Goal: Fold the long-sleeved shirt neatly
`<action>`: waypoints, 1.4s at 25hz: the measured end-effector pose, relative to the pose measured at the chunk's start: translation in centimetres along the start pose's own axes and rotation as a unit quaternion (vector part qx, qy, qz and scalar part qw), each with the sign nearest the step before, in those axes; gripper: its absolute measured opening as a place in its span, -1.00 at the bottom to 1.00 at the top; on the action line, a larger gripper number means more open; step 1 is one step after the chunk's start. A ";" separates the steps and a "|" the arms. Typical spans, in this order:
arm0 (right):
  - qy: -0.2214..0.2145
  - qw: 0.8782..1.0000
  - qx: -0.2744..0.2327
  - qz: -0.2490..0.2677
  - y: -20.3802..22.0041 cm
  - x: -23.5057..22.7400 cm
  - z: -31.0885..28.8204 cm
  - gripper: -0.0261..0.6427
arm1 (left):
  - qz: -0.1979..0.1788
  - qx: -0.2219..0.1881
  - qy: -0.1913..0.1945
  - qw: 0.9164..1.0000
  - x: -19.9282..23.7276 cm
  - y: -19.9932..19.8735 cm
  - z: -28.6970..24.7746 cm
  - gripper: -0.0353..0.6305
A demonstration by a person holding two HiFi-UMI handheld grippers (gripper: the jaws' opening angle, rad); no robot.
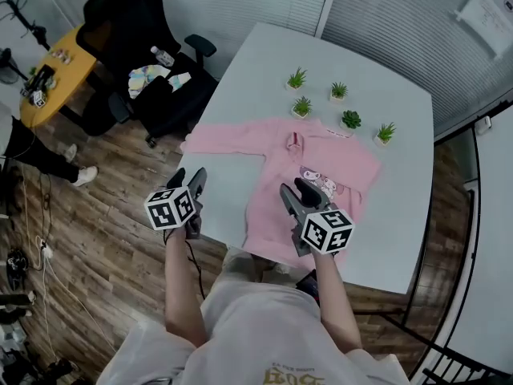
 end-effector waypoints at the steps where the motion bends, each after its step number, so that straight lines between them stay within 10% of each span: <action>1: 0.003 1.000 0.003 -0.001 -0.1 0.1 -0.9 -0.37 | 0.002 0.006 -0.005 1.000 1.2 -0.1 -0.3 -0.11; 13: 0.034 0.998 0.043 0.010 -0.9 1.4 -11.0 -0.38 | 0.007 0.052 -0.027 0.998 11.1 -2.6 -5.7 -0.21; 35: 0.025 0.996 0.082 -0.011 -1.0 0.5 -16.4 -0.40 | 0.029 0.179 0.065 0.981 14.0 -2.1 -16.2 -0.37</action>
Point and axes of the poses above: the fingertips, and each gripper's own axes: z backward along the fingers, x to its left, y out of its underside, the point moved 2 cm from there along z, backward along the fingers, and after that the axes turned 13 degrees about x, right-handed, at the moved point
